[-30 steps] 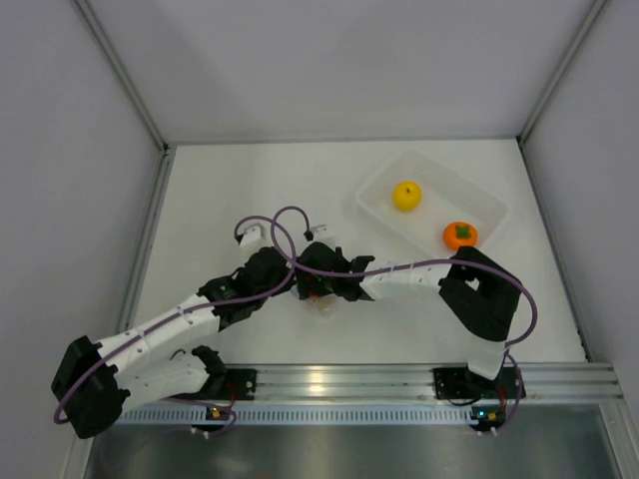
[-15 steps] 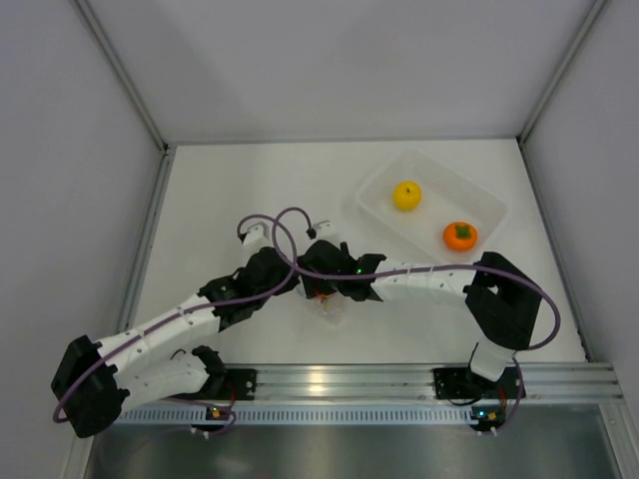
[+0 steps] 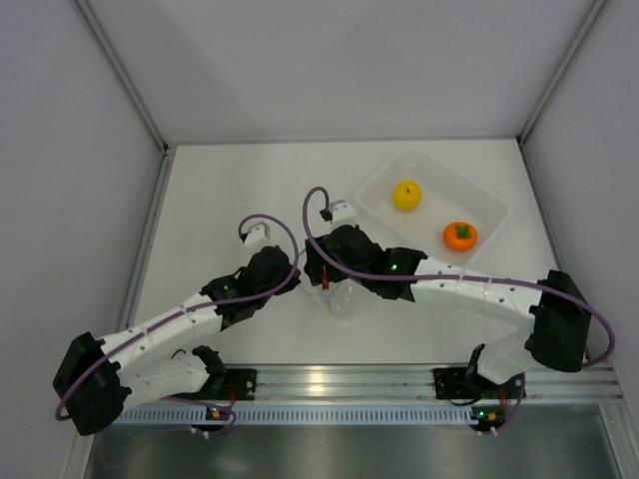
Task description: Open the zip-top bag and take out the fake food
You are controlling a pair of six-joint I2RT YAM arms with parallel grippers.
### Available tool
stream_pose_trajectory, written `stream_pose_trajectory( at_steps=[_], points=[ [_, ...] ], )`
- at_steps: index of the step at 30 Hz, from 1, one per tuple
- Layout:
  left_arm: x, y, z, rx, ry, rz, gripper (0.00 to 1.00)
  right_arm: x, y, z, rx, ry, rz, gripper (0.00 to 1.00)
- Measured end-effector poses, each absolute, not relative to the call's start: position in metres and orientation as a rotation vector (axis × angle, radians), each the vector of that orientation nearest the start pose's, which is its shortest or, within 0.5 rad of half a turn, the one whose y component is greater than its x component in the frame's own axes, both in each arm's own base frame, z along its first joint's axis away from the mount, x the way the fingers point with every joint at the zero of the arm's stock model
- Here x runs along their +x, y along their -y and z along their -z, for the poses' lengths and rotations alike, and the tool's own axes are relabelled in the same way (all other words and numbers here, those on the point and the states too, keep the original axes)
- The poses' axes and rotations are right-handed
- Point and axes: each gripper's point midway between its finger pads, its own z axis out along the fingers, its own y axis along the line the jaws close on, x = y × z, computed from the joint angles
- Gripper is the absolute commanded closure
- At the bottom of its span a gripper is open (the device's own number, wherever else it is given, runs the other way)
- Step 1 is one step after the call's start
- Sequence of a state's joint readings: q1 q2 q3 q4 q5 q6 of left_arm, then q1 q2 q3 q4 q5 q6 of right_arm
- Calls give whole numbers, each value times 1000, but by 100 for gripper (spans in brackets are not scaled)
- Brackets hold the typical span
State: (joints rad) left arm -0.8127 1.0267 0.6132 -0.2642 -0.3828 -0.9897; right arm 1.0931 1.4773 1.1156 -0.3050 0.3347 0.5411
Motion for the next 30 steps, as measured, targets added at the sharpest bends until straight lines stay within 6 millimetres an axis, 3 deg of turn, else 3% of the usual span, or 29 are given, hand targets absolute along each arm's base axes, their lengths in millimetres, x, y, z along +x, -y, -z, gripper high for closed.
stream_pose_trajectory(
  at_steps=[7, 12, 15, 19, 21, 25, 30],
  points=[
    [239, 204, -121, -409, -2215, 571, 100, 223, -346, -203, -416, -2126, -593, 44],
    [240, 203, -121, -412, -2212, 567, 100, 231, -324, -227, -388, -2080, -588, 44],
    [240, 203, -122, -413, -2208, 570, 100, 260, -289, -242, -290, -2054, -532, 44],
    [240, 203, -129, -416, -2189, 588, 100, 315, -214, -243, -89, -2058, -357, 43],
    [240, 202, -132, -418, -2179, 595, 100, 335, -175, -235, -1, -2080, -252, 42],
    [240, 201, -133, -421, -2172, 594, 100, 362, -118, -215, 120, -2129, -110, 42],
    [241, 201, -133, -421, -2172, 593, 100, 387, -71, -162, 202, -2265, 16, 35]
  ],
)
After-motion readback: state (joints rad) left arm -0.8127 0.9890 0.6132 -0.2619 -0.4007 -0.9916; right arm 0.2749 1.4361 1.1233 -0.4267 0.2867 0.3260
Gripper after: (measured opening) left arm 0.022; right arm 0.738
